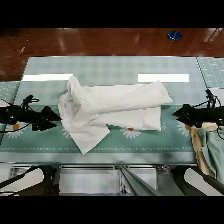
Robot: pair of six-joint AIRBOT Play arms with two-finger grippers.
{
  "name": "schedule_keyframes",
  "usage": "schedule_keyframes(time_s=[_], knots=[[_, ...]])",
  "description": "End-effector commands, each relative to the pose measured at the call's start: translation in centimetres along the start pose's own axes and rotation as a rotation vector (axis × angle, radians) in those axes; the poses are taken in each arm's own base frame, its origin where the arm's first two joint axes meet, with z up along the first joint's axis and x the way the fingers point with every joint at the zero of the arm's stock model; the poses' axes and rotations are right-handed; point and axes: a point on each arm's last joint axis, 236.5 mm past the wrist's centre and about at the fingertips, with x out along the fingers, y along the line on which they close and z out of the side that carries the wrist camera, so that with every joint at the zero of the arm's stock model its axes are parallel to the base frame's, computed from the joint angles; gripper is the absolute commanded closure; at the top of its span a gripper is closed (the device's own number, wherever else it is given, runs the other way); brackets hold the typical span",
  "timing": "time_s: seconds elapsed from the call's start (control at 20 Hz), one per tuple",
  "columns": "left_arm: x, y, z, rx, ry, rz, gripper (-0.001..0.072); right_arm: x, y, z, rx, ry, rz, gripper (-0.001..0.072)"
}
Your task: Fold the shirts.
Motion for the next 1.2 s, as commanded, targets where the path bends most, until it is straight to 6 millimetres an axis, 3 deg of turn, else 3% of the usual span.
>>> schedule_keyframes(time_s=[0.0,0.15,0.2,0.3,0.5,0.75,0.8,0.9,0.95,1.05,1.15], knots=[[2.5,-1.1,0.0,0.003,0.004,-0.006,0.0199,0.3,0.2,-0.6,0.002,0.010,0.019,0.0304],[4.7,-1.1,-0.8,0.022,0.058,0.021,0.0201,0.4,-0.1,-0.9,0.001,0.026,0.011,0.0304],[5.1,-1.1,-0.8,0.017,0.067,0.021,0.0244,0.6,-0.2,-1.3,0.005,0.046,0.013,0.0304],[5.1,-1.3,-0.5,0.021,0.066,0.012,0.0688,1.5,-0.4,-2.8,-0.003,0.124,0.003,0.0304],[4.3,-2.5,0.1,0.078,0.064,-0.002,0.0686,4.6,0.7,-5.1,-0.055,0.245,-0.007,0.0304],[3.8,-3.0,0.4,0.092,0.060,-0.008,0.0686,8.2,4.1,-6.6,-0.100,0.291,0.049,0.0309],[3.8,-3.0,0.4,0.092,0.060,-0.008,0.0685,8.5,5.0,-6.6,-0.122,0.289,0.067,0.0365],[3.8,-3.3,0.3,0.087,0.062,-0.019,0.0685,8.4,6.9,-6.4,-0.179,0.287,0.099,0.0628],[3.7,-3.8,0.2,0.091,0.065,-0.039,0.0686,8.0,8.2,-6.2,-0.206,0.289,0.131,0.0692],[2.3,-5.2,0.4,0.131,0.084,-0.071,0.0685,6.3,11.8,-5.4,-0.264,0.292,0.224,0.0692],[-1.4,-9.3,1.5,0.205,0.064,-0.176,0.0686,2.7,16.3,-2.2,-0.374,0.191,0.282,0.0693]])
